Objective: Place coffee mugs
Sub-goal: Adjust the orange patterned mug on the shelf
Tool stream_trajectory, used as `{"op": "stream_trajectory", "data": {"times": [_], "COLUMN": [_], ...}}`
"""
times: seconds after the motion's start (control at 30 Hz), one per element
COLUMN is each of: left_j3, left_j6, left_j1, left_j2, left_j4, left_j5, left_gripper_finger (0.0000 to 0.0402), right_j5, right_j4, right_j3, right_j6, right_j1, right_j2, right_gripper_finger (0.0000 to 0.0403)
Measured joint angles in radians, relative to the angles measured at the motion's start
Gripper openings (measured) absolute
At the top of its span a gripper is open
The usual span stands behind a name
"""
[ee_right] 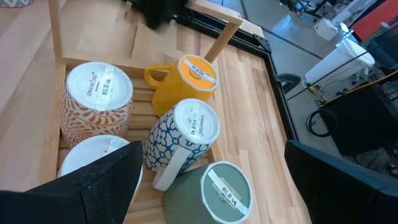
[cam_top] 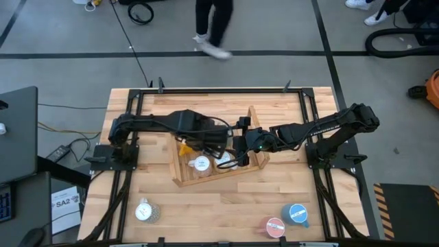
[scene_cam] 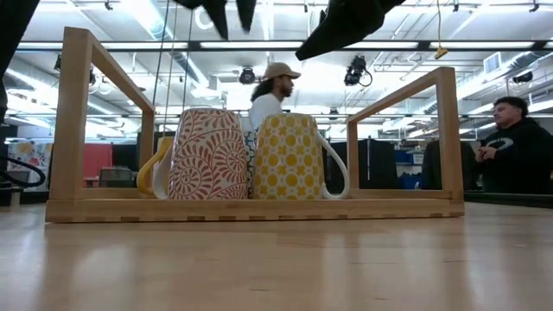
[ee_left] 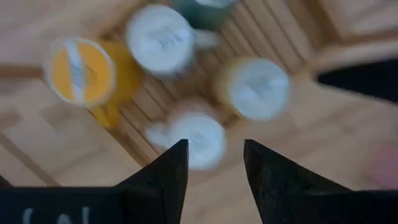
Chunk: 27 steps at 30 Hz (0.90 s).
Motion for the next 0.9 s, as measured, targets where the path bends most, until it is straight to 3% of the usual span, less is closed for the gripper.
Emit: {"op": "stream_trajectory", "data": {"times": [0.27, 0.5, 0.77, 0.9], "left_j3": [0.071, 0.071, 0.071, 0.071], "left_j6": [-0.189, -0.357, -0.361, -0.361], "left_j1": [-0.136, -0.306, -0.487, -0.534], "left_j2": [0.000, 0.000, 0.000, 0.000], "left_j4": [0.000, 0.000, 0.000, 0.000], "left_j5": [0.087, 0.089, 0.095, 0.183], "left_gripper_finger": [0.0162, 0.0162, 0.0162, 0.0163], "right_j5": [0.000, 0.000, 0.000, 0.000], "right_j4": [-0.025, -0.030, -0.032, -0.031], "right_j3": [0.000, 0.000, 0.000, 0.000], "right_j6": [0.004, 0.004, 0.004, 0.004], "right_j1": [0.000, 0.000, 0.000, 0.000], "right_j2": [0.000, 0.000, 0.000, 0.000], "right_gripper_finger": [0.0397, 0.0397, 0.0397, 0.0397]}}
